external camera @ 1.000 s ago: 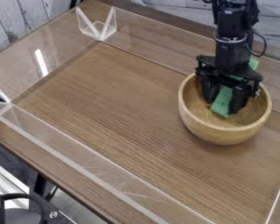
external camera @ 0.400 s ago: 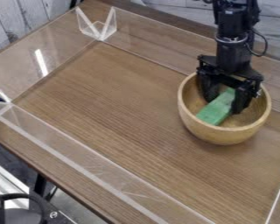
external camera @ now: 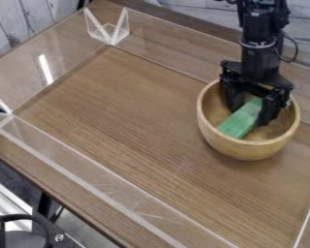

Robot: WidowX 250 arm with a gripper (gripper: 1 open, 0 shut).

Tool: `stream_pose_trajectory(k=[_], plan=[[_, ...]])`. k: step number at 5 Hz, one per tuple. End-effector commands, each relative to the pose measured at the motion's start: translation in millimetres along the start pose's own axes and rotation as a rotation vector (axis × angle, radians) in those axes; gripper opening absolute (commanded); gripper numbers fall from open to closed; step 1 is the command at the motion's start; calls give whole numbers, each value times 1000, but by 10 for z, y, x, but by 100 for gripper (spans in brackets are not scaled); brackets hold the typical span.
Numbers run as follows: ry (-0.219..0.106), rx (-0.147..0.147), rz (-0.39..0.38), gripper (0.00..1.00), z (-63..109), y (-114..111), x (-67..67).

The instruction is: Put the green block in the brown bowl

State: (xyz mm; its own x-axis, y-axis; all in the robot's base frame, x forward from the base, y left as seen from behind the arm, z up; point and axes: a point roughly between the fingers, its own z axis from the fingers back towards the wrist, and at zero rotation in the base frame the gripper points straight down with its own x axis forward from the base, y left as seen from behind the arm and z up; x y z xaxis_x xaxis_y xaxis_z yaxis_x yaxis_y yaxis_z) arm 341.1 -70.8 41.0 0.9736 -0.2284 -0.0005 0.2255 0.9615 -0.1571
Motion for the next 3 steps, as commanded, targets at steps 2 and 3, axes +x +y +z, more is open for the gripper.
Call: stream_pose_trajectory(k=[2,3], plan=[[-66,13,-20,0,108,-25,177],[-78,14,-23,100,141,-39,156]])
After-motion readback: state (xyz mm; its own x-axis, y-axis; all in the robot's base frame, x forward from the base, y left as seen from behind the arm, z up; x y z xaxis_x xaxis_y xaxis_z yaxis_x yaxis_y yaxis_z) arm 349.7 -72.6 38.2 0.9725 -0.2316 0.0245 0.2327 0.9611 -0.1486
